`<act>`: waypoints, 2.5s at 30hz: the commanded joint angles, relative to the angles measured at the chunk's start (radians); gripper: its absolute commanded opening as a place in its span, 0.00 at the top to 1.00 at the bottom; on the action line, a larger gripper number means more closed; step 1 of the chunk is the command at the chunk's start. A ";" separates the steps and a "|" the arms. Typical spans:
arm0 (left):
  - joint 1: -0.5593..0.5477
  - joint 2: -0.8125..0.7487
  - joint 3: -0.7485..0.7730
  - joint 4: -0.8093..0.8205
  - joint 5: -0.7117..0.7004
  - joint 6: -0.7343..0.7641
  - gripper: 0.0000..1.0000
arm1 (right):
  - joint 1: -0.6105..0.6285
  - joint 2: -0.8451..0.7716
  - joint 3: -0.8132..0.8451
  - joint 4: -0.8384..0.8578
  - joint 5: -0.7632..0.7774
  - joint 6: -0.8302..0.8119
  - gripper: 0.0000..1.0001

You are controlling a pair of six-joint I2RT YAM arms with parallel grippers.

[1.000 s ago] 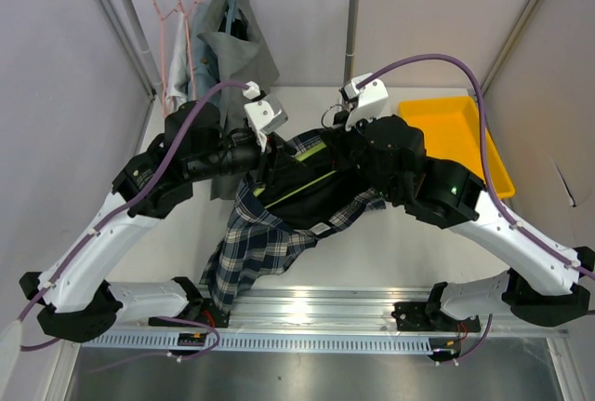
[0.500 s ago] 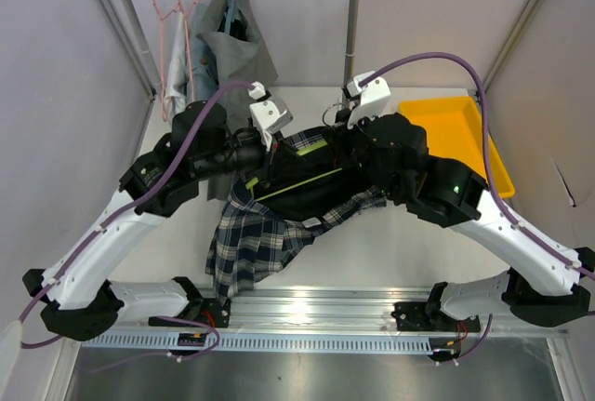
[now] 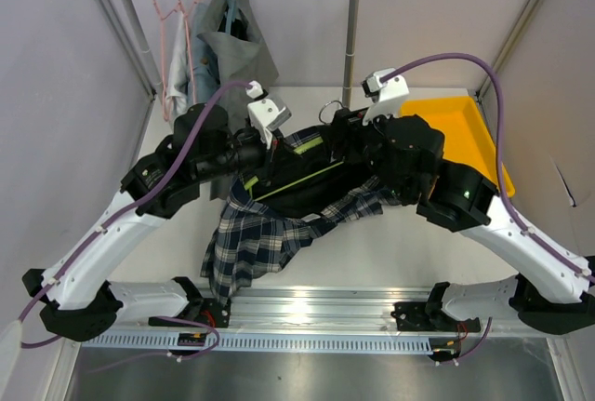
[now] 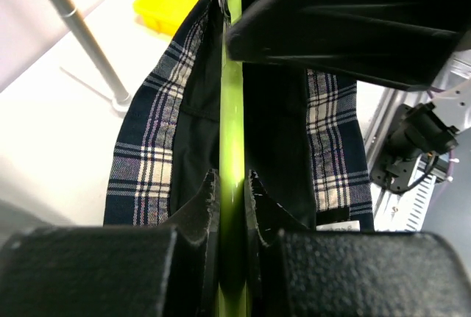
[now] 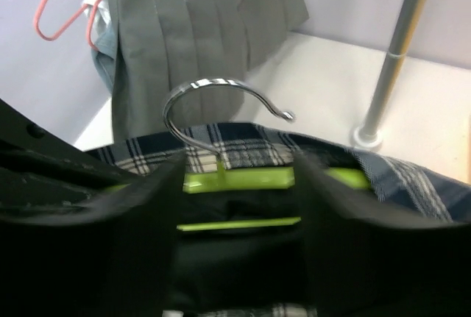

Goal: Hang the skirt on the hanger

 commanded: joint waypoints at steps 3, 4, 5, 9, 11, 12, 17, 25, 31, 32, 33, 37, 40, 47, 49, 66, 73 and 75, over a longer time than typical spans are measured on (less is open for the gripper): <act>-0.004 -0.042 0.043 0.099 -0.079 -0.044 1.00 | -0.025 -0.058 -0.039 0.068 0.028 0.014 0.20; -0.003 -0.040 0.051 0.094 -0.092 -0.047 1.00 | -0.027 -0.070 -0.045 0.070 0.031 0.017 0.17; -0.004 -0.039 0.062 0.090 -0.138 -0.053 1.00 | -0.028 -0.078 -0.049 0.073 0.045 0.020 0.16; -0.003 -0.036 0.103 0.070 -0.264 -0.087 1.00 | -0.041 -0.127 -0.061 0.062 0.109 0.035 0.12; -0.003 -0.025 0.126 0.044 -0.307 -0.092 1.00 | -0.048 -0.162 -0.061 0.048 0.145 0.052 0.10; -0.003 -0.021 0.158 0.036 -0.359 -0.098 1.00 | -0.056 -0.173 -0.061 0.044 0.171 0.058 0.10; 0.000 -0.002 0.230 0.016 -0.525 -0.099 1.00 | -0.102 -0.215 -0.046 -0.007 0.194 0.078 0.09; 0.004 0.136 0.436 -0.021 -0.672 -0.070 1.00 | -0.120 -0.239 -0.039 -0.044 0.199 0.088 0.09; 0.060 0.257 0.568 -0.006 -0.674 -0.047 1.00 | -0.128 -0.245 -0.033 -0.061 0.197 0.089 0.09; 0.069 0.266 0.576 0.007 -0.650 -0.055 1.00 | -0.128 -0.248 -0.033 -0.062 0.197 0.089 0.09; 0.079 0.275 0.576 0.022 -0.639 -0.056 1.00 | -0.130 -0.250 -0.035 -0.064 0.197 0.089 0.09; 0.128 0.318 0.595 0.088 -0.579 -0.064 1.00 | -0.131 -0.256 -0.035 -0.076 0.197 0.094 0.09; 0.161 0.367 0.649 0.104 -0.544 -0.078 1.00 | -0.133 -0.262 -0.042 -0.081 0.200 0.094 0.09; 0.201 0.438 0.694 0.188 -0.524 -0.095 1.00 | -0.136 -0.273 -0.056 -0.071 0.193 0.088 0.09; 0.204 0.458 0.709 0.217 -0.527 -0.101 1.00 | -0.136 -0.273 -0.059 -0.067 0.188 0.081 0.09; 0.220 0.630 0.804 0.216 -0.550 -0.153 1.00 | -0.153 -0.294 -0.113 -0.048 0.160 0.083 0.08; 0.220 0.593 0.721 0.242 -0.508 -0.168 1.00 | -0.157 -0.307 -0.138 -0.045 0.148 0.095 0.08; 0.221 0.578 0.720 0.237 -0.490 -0.159 0.92 | -0.159 -0.311 -0.145 -0.042 0.145 0.097 0.08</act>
